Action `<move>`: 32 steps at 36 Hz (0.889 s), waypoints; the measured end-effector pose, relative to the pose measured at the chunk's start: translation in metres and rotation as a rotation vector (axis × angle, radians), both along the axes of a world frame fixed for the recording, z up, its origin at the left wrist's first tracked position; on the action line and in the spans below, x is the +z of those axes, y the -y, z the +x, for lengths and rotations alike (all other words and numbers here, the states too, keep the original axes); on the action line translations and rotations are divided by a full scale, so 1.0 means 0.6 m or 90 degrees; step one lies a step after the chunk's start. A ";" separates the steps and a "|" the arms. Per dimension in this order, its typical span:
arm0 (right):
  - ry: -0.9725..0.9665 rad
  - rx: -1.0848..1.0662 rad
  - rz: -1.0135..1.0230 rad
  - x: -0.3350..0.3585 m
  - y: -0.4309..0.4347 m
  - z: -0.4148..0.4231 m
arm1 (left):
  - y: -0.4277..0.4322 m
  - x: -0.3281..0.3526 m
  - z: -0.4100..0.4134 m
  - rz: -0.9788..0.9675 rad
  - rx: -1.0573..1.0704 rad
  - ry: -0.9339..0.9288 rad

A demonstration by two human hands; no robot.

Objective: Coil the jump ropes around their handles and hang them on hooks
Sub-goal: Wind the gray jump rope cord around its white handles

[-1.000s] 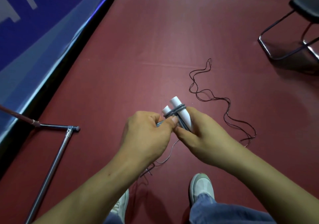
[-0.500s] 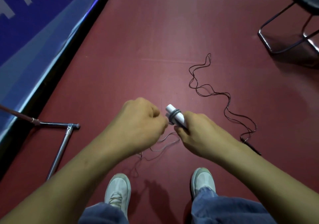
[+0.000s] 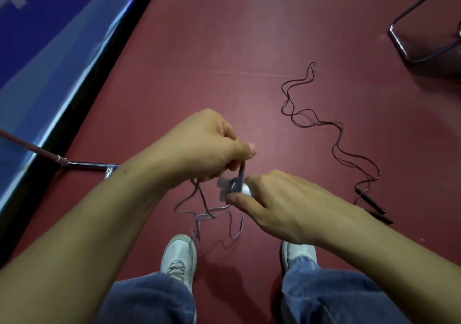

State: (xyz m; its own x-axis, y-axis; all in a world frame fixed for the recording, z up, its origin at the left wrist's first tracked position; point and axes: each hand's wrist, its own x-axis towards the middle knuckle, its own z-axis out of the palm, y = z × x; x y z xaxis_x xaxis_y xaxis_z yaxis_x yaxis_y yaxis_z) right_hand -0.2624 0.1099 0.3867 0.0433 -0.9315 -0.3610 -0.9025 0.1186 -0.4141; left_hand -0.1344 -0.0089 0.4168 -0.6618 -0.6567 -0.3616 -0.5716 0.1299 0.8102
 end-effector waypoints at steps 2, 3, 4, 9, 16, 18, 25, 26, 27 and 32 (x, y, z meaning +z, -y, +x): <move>0.008 0.032 -0.003 0.003 -0.006 0.006 | 0.008 -0.003 0.006 -0.021 -0.023 0.016; 0.012 0.049 -0.009 0.005 -0.010 0.007 | 0.010 -0.005 0.006 -0.027 -0.037 0.024; 0.017 0.066 -0.016 0.008 -0.012 0.009 | 0.012 -0.008 0.006 -0.028 -0.050 0.032; 0.059 0.096 -0.077 0.026 -0.017 0.007 | 0.023 -0.022 0.011 0.032 -0.093 0.017; 0.168 0.056 -0.079 0.029 -0.011 -0.004 | 0.025 -0.040 0.019 0.125 -0.134 -0.077; 0.213 0.036 -0.071 0.034 -0.006 -0.012 | 0.026 -0.044 0.019 0.103 -0.129 -0.097; 0.373 -0.015 -0.060 0.039 0.006 -0.040 | 0.016 -0.051 0.013 0.180 -0.061 -0.256; 0.411 -0.025 -0.055 0.039 0.008 -0.043 | 0.011 -0.049 0.012 0.234 -0.047 -0.290; 0.453 -0.033 -0.050 0.038 0.010 -0.046 | 0.005 -0.047 0.010 0.280 -0.038 -0.318; 0.576 -0.074 -0.030 0.045 0.006 -0.062 | -0.016 -0.051 -0.006 0.296 -0.060 -0.372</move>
